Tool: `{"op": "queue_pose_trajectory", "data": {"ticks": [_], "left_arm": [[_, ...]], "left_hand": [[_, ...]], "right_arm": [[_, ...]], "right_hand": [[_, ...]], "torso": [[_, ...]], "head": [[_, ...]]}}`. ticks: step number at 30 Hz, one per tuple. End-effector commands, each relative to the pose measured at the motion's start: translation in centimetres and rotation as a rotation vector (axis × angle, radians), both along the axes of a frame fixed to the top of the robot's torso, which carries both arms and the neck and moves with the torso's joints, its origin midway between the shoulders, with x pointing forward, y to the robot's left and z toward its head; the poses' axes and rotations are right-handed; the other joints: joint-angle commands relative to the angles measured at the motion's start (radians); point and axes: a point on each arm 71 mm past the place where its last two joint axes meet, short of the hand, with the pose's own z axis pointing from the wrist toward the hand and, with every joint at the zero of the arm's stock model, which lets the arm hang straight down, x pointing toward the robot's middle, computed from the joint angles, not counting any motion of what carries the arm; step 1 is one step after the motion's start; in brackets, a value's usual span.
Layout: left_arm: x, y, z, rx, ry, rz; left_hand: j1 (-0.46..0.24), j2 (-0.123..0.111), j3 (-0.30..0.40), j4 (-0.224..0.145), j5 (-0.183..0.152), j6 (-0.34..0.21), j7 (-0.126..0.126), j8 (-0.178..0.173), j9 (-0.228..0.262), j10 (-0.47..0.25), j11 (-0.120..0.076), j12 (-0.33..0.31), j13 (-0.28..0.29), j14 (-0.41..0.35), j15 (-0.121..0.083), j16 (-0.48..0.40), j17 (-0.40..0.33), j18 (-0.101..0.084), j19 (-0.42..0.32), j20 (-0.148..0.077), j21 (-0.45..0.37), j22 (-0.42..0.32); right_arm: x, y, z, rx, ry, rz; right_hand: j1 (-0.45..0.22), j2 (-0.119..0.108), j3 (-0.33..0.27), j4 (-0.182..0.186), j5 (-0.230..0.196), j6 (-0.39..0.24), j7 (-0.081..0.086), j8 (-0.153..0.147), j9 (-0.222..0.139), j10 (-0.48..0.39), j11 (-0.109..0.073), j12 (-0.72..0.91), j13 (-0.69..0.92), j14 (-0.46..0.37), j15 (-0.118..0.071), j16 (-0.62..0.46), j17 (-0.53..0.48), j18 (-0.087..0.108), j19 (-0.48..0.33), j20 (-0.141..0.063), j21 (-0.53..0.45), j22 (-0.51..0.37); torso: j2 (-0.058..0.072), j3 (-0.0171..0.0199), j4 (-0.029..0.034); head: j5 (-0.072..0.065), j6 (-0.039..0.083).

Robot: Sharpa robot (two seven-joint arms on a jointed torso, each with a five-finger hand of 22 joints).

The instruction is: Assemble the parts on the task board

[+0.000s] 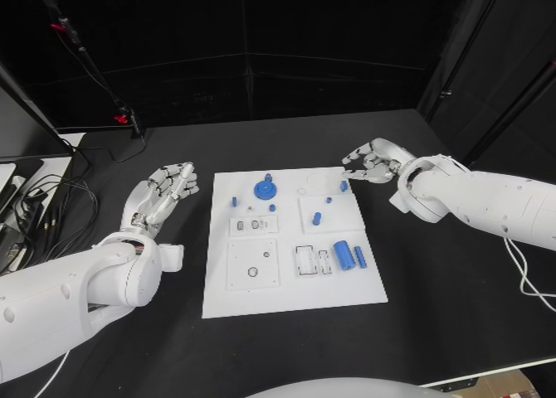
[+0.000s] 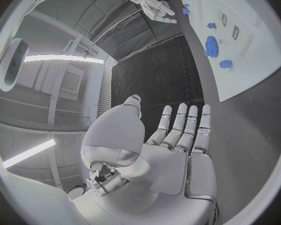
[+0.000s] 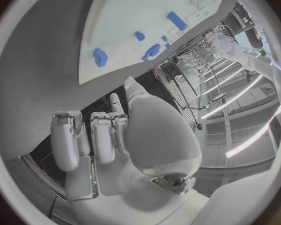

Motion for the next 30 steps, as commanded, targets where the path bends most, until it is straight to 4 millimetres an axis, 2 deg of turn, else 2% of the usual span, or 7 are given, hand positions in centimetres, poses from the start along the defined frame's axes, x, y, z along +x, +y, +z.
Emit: {"op": "queue_pose_trajectory", "data": {"ticks": [1,8,11,15,20,30], "left_arm": [[-0.3,0.0,1.4,-0.040,-0.187,-0.024],[-0.4,-0.1,1.4,-0.041,-0.185,-0.026],[-0.4,0.0,1.4,-0.041,-0.184,-0.027],[-0.4,0.1,1.4,-0.039,-0.184,-0.023],[-0.4,0.1,1.4,-0.040,-0.182,-0.025],[-0.5,0.2,1.4,-0.040,-0.182,-0.024]], "left_hand": [[0.008,-0.002,-0.007,0.001,0.004,0.009,0.154,0.004,-0.001,0.008,-0.002,0.003,-0.002,0.007,0.003,0.000,-0.001,0.009,0.000,0.001,0.004,0.000],[0.008,-0.002,-0.007,0.001,0.004,0.009,0.154,0.004,-0.001,0.008,-0.002,0.003,-0.002,0.007,0.003,0.000,-0.001,0.009,0.000,0.001,0.004,0.000],[0.008,-0.002,-0.007,0.001,0.004,0.009,0.154,0.004,-0.001,0.008,-0.002,0.003,-0.002,0.007,0.003,0.000,-0.001,0.009,0.000,0.001,0.004,0.000],[0.009,-0.001,-0.008,0.001,0.005,0.010,0.154,0.004,-0.002,0.008,-0.002,0.003,-0.002,0.007,0.003,0.000,-0.001,0.008,0.000,0.001,0.004,0.000],[0.009,-0.001,-0.008,0.001,0.005,0.010,0.154,0.004,-0.002,0.008,-0.002,0.003,-0.002,0.007,0.003,0.000,-0.001,0.008,0.000,0.001,0.004,0.000],[0.009,-0.001,-0.008,0.002,0.005,0.010,0.154,0.004,-0.002,0.008,-0.002,0.003,-0.002,0.007,0.003,0.000,-0.001,0.008,-0.001,0.001,0.004,0.000]], "right_arm": [[0.0,0.3,-0.5,-0.029,0.037,0.060],[0.1,0.2,-1.0,-0.035,0.055,0.066],[0.0,0.2,-1.1,-0.044,0.060,0.073],[-0.1,0.3,-1.3,-0.052,0.071,0.079],[0.0,0.3,-1.4,-0.070,0.075,0.062],[0.2,0.2,-1.7,-0.122,0.102,0.029]], "right_hand": [[-0.006,-0.005,-0.010,0.001,-0.010,-0.009,0.000,-0.005,-0.002,0.104,-0.006,0.003,0.263,0.104,-0.008,0.002,0.263,-0.007,0.108,-0.009,0.003,0.263],[-0.007,-0.006,-0.012,0.002,-0.012,-0.009,0.000,-0.006,-0.002,0.104,-0.007,0.003,0.263,0.104,-0.009,0.002,0.263,-0.007,0.108,-0.009,0.003,0.263],[-0.006,-0.005,-0.012,0.002,-0.013,-0.007,0.000,-0.005,-0.002,0.104,-0.007,0.003,0.263,0.104,-0.009,0.002,0.263,-0.007,0.108,-0.010,0.003,0.263],[-0.006,-0.006,-0.013,0.002,-0.015,-0.006,0.000,-0.004,-0.002,0.104,-0.007,0.003,0.263,0.104,-0.009,0.002,0.263,-0.007,0.108,-0.010,0.003,0.263],[0.005,-0.002,-0.010,-0.004,-0.009,-0.008,-0.001,-0.007,-0.003,0.104,-0.008,0.003,0.263,0.104,-0.011,0.002,0.263,-0.007,0.108,-0.012,0.003,0.263],[0.022,0.000,-0.007,-0.015,0.000,-0.013,-0.005,-0.012,-0.005,0.104,-0.012,0.003,0.263,0.104,-0.014,0.002,0.263,-0.007,0.108,-0.015,0.003,0.263]], "torso": [[0.000,-0.0012,-0.0023],[-0.001,-0.0016,-0.0004],[0.000,-0.0007,0.0008],[-0.001,-0.0012,-0.0016],[0.000,-0.0007,0.0006],[0.000,-0.0010,0.0003]], "head": [[0.004,-0.002],[-0.002,-0.005],[-0.001,-0.002],[0.002,-0.005],[0.000,-0.004],[0.002,-0.010]]}}
